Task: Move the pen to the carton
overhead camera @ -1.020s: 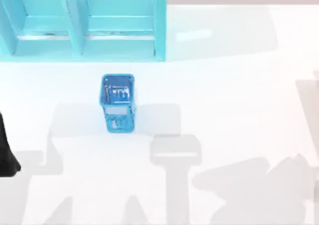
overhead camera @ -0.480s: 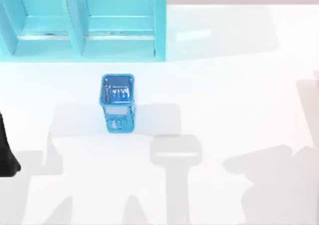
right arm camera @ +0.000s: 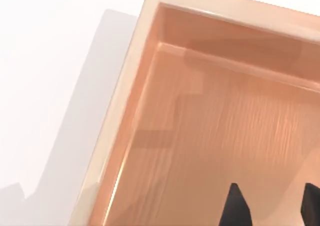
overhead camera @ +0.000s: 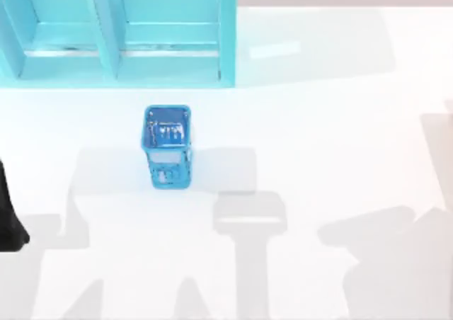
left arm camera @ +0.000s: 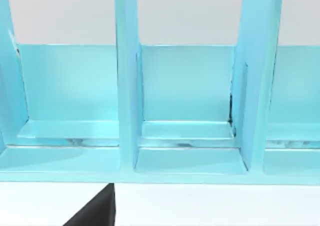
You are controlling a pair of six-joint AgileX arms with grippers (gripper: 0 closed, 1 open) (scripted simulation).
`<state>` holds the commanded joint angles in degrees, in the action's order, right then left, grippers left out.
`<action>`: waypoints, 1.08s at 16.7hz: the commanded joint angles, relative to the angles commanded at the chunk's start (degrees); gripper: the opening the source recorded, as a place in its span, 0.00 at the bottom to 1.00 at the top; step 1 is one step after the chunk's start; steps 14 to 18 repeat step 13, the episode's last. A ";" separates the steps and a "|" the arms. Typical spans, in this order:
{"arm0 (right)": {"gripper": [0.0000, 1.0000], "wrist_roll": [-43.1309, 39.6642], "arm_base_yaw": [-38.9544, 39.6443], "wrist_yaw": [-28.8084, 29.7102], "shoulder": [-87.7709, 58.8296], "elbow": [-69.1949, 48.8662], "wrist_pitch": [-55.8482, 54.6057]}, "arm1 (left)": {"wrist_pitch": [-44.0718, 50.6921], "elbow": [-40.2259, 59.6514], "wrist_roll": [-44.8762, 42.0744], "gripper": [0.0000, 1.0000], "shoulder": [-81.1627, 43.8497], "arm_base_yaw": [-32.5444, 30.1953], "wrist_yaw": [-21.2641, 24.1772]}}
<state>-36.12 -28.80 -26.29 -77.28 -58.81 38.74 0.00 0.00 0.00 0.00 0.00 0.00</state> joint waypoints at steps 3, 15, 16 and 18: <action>0.68 0.00 0.00 0.00 0.00 0.00 0.00 | 0.00 0.00 0.00 1.00 0.00 0.00 0.00; 1.00 0.00 0.00 0.00 0.00 0.00 0.00 | 0.00 0.00 0.00 1.00 0.00 0.00 0.00; 1.00 0.00 0.00 0.00 0.00 0.00 0.00 | 0.00 0.00 0.00 1.00 0.00 0.00 0.00; 1.00 0.00 0.00 0.00 0.00 0.00 0.00 | 0.00 0.00 0.00 1.00 0.00 0.00 0.00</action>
